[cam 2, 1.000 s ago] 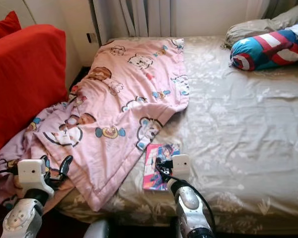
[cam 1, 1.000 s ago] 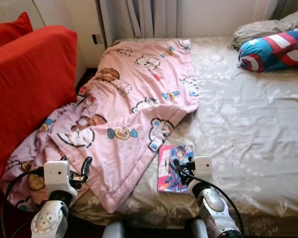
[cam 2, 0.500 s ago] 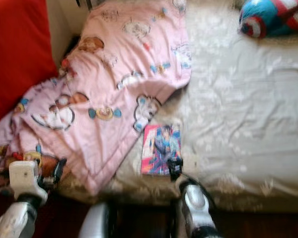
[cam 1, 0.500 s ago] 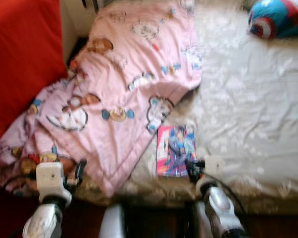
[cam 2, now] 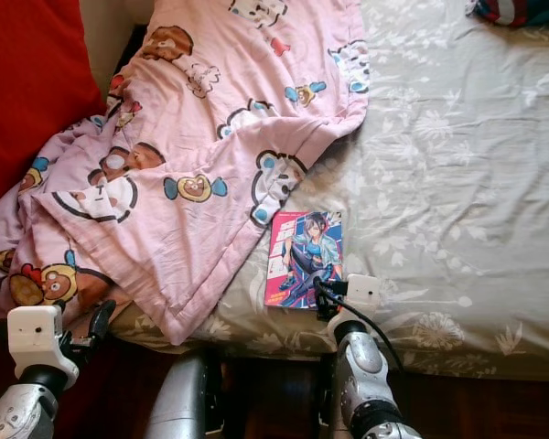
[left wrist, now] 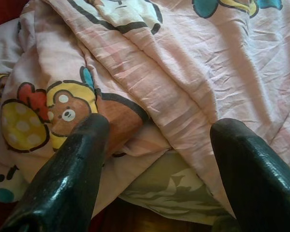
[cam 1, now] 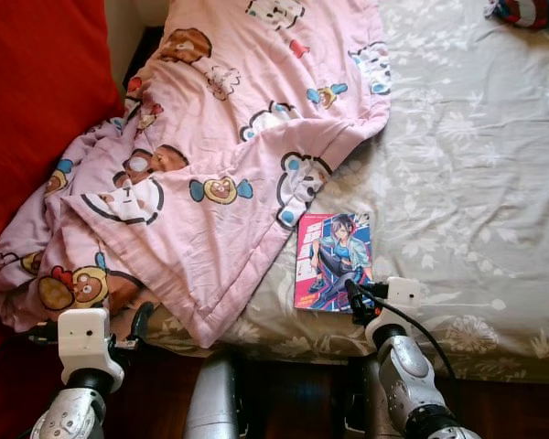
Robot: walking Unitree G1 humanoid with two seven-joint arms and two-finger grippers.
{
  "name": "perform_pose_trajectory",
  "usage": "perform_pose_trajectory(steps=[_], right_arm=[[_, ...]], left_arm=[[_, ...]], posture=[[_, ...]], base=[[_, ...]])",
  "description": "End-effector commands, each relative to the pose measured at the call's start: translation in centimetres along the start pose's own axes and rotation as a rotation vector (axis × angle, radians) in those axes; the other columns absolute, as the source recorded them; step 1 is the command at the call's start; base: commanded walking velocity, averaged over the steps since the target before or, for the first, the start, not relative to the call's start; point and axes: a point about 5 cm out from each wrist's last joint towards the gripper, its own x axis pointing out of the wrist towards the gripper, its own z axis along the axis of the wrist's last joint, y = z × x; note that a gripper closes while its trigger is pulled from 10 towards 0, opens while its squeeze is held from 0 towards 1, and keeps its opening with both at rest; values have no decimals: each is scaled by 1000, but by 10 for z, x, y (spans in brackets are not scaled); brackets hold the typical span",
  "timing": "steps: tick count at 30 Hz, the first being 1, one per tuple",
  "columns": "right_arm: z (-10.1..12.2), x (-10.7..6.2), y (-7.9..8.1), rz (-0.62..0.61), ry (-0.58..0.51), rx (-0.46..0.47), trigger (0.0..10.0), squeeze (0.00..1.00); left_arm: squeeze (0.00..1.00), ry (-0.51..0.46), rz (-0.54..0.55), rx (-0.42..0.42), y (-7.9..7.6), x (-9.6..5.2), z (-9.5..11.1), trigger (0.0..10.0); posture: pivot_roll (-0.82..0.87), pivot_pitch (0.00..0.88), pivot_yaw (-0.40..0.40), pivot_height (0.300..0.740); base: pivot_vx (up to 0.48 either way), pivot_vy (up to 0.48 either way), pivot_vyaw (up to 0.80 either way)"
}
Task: Clean up the room
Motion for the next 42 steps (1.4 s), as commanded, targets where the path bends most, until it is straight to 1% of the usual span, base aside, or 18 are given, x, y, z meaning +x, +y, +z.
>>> perform_pose_trajectory(steps=[1, 6, 8, 9, 11, 12, 17, 22, 23, 25, 26, 33, 35, 36, 38, 39, 40, 42], right_arm=[[-12, -4, 1, 2, 48, 46, 10000, 0], [-13, -4, 0, 28, 60, 99, 10000, 0], [-16, -5, 0, 64, 76, 151, 10000, 0], [-16, -5, 0, 64, 76, 151, 10000, 0], [-18, -6, 0, 81, 91, 173, 10000, 0], [-21, -7, 1, 107, 107, 209, 10000, 0], [-28, -11, 4, 146, 140, 262, 10000, 0], [-39, -17, -2, 106, 169, 366, 10000, 0], [-43, -20, -6, 84, 173, 421, 10000, 0], [-44, -21, -7, 79, 174, 435, 10000, 0], [-50, -25, -11, 59, 194, 529, 10000, 0], [-58, -30, -14, 27, 232, 591, 10000, 0], [-57, -28, -7, 73, 240, 644, 10000, 0], [-57, -28, -7, 73, 240, 644, 10000, 0], [-56, -26, 3, 148, 251, 653, 10000, 0], [-56, -26, 3, 148, 251, 653, 10000, 0], [-56, -25, 8, 180, 265, 649, 10000, 0], [-56, -25, 9, 191, 269, 648, 10000, 0]], left_arm=[[0, 31, 22, 15, 9, -7, -2, 10000], [0, 37, 16, 30, 10, -8, -1, 10000], [0, 40, 13, 35, 11, -9, 0, 10000], [0, 40, 13, 35, 11, -9, 0, 10000], [0, 41, 12, 38, 12, -10, 1, 10000], [0, 41, 12, 39, 12, -10, 1, 10000], [0, 43, 10, 47, 13, -10, 2, 10000], [0, 47, 4, 51, 14, -10, 3, 10000], [0, 49, 2, 54, 14, -11, 3, 10000], [0, 50, 2, 55, 14, -11, 3, 10000], [0, 54, -4, 61, 15, -12, 4, 10000], [0, 63, -8, 70, 16, -14, 4, 10000], [0, 66, -8, 75, 17, -14, 4, 10000], [0, 66, -8, 75, 17, -14, 4, 10000], [0, 68, -8, 78, 17, -14, 4, 10000], [0, 68, -8, 78, 17, -14, 4, 10000], [0, 70, -9, 80, 17, -15, 4, 10000], [0, 71, -9, 80, 18, -15, 4, 10000]], posture=[[217, 364, 111, 613], [227, 369, 122, 613], [235, 372, 126, 613], [235, 372, 126, 613], [238, 373, 128, 613], [238, 373, 129, 613], [247, 374, 134, 613], [251, 376, 141, 613], [258, 380, 145, 613], [258, 380, 145, 613], [268, 386, 153, 613], [278, 386, 159, 613], [284, 386, 160, 613], [284, 386, 160, 613], [285, 386, 160, 613], [285, 386, 160, 613], [285, 386, 160, 613], [285, 386, 160, 613]], base=[[0, 0, 0], [0, 0, 0], [0, 0, 0], [0, 0, 0], [0, 0, 0], [0, 0, 0], [0, 0, 0], [0, 0, 0], [0, 0, 0], [0, 0, 0], [0, 0, 0], [0, 0, 0], [0, 0, 0], [0, 0, 0], [0, 0, 0], [0, 0, 0], [0, 0, 0], [0, 0, 0]])
